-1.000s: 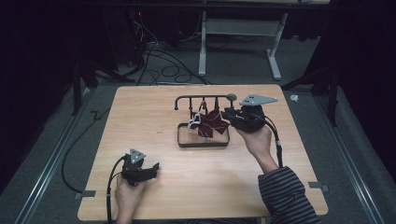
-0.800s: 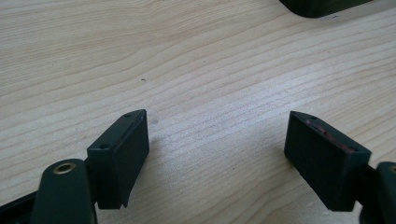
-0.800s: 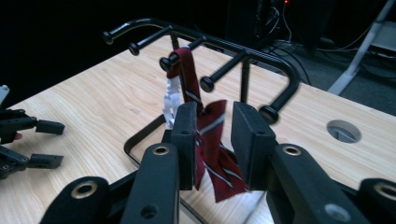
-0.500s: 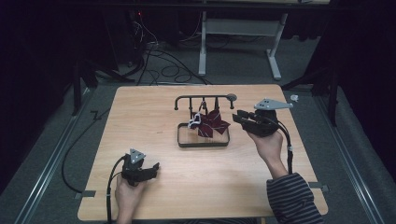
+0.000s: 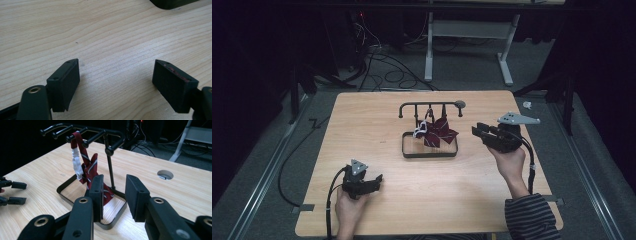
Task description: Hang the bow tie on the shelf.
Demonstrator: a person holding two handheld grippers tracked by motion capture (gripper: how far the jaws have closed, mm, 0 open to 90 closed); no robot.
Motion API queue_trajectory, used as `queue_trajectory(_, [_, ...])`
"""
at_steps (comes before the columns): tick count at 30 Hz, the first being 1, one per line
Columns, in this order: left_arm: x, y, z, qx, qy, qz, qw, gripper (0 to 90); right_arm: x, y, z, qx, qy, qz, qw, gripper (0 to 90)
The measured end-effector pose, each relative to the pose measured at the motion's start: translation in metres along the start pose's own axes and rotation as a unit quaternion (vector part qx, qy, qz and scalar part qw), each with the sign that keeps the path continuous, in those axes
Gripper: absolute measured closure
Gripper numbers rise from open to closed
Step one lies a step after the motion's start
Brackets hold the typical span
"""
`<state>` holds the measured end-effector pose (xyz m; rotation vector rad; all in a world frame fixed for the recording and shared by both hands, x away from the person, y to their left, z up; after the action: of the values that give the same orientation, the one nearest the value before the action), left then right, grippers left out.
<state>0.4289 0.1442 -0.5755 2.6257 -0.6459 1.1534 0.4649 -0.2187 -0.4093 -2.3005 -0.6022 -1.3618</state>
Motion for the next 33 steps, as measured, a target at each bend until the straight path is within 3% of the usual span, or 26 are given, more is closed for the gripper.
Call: queue_trajectory(33, [0.0,0.0,0.0,0.0,0.0,0.0,1.0,22.5,-0.037,0.021,-0.03,-0.016,0.005,0.035,0.9993,68.0])
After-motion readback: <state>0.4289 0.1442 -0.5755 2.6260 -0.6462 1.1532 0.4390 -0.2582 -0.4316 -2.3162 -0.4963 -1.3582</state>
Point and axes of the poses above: each handheld gripper's, and its own axes: z roughly forward along the jaws, x roughly out of its top, y roughly to its right, the point moved 10 cm from there along z, roughly forward along the jaws, and after that the axes turned 1 degree about z, right-handed, at the moved point
